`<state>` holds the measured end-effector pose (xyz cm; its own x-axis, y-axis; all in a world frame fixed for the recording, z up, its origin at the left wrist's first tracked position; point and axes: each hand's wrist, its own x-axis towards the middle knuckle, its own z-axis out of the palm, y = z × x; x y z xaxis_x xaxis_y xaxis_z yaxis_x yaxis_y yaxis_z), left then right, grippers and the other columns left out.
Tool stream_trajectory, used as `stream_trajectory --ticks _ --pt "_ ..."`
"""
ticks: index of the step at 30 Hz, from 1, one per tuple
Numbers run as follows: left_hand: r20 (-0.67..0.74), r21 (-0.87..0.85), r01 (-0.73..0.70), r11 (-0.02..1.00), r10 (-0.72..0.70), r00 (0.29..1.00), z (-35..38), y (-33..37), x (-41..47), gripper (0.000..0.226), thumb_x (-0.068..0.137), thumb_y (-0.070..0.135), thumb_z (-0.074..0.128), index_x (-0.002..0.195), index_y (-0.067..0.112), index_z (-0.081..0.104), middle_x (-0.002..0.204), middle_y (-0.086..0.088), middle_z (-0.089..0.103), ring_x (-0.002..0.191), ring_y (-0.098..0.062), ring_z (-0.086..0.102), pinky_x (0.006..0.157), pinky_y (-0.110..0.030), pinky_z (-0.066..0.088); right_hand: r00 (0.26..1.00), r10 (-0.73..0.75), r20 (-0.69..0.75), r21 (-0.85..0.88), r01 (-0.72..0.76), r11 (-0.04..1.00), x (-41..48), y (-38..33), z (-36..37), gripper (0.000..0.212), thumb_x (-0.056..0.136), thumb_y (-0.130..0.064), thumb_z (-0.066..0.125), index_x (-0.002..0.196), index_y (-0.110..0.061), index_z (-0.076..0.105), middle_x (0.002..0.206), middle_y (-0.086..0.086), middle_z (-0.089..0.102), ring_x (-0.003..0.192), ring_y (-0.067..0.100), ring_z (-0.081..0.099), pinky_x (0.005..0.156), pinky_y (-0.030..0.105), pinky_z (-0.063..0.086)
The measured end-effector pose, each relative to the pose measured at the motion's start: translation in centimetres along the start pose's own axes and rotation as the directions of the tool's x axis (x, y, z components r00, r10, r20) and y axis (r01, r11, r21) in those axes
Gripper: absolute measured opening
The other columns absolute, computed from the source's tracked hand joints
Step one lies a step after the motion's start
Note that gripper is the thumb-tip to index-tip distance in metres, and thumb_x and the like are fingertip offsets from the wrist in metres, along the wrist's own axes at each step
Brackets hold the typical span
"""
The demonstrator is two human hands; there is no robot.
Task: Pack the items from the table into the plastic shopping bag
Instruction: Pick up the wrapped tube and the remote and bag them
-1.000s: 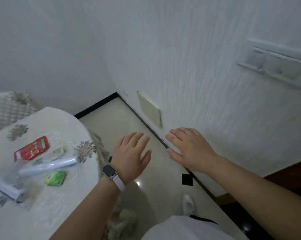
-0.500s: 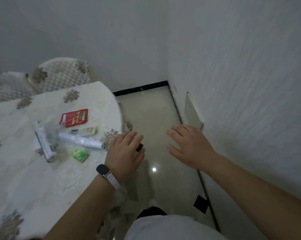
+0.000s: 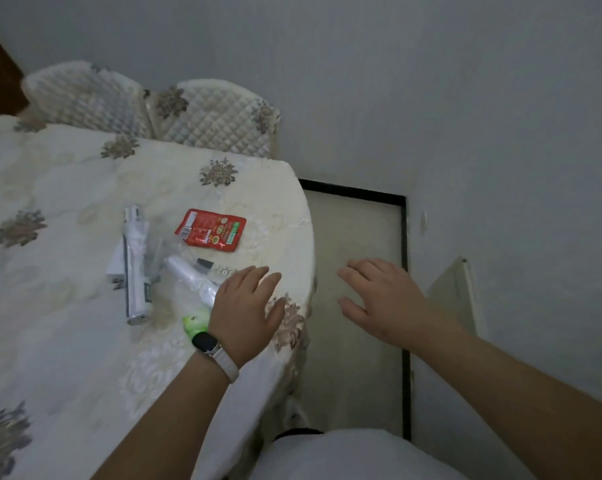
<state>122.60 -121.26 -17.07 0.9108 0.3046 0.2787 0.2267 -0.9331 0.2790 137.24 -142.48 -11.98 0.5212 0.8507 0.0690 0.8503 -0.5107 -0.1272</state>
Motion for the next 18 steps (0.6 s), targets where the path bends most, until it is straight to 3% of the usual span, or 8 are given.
stream_trajectory --ticks 10,15,18 --pt "-0.051 -0.047 0.326 0.944 -0.328 0.943 1.3 -9.2 0.0 0.042 0.087 0.037 0.049 0.115 0.013 0.067 0.116 -0.009 0.068 0.105 -0.027 0.062 0.085 -0.043 0.054 0.953 -0.231 0.197 0.029 0.23 0.973 12.4 -5.2 3.1 0.057 0.091 -0.054 0.036 0.13 -0.019 0.058 0.131 0.003 0.059 0.119 0.025 0.055 0.095 0.042 0.045" --pt "0.002 -0.075 0.559 0.826 -0.56 0.828 3.0 -10.3 -1.6 0.049 0.086 0.044 0.045 0.12 0.014 0.064 0.12 -0.009 0.065 0.111 -0.029 0.06 0.089 -0.044 0.052 0.903 -0.326 0.279 0.085 0.314 0.945 16.3 -6.9 5.8 0.063 0.09 -0.056 0.031 0.135 -0.019 0.054 0.133 0.0 0.057 0.12 0.024 0.052 0.097 0.04 0.043" --pt "0.053 -0.127 0.685 0.718 -0.684 0.727 4.1 -10.4 -1.7 0.054 0.089 0.044 0.049 0.134 0.013 0.054 0.13 -0.008 0.059 0.118 -0.027 0.054 0.096 -0.041 0.047 0.877 -0.338 0.341 0.132 0.312 0.941 18.3 -7.2 7.9 0.056 0.095 -0.051 0.041 0.14 -0.02 0.048 0.138 -0.001 0.053 0.122 0.021 0.05 0.097 0.037 0.043"
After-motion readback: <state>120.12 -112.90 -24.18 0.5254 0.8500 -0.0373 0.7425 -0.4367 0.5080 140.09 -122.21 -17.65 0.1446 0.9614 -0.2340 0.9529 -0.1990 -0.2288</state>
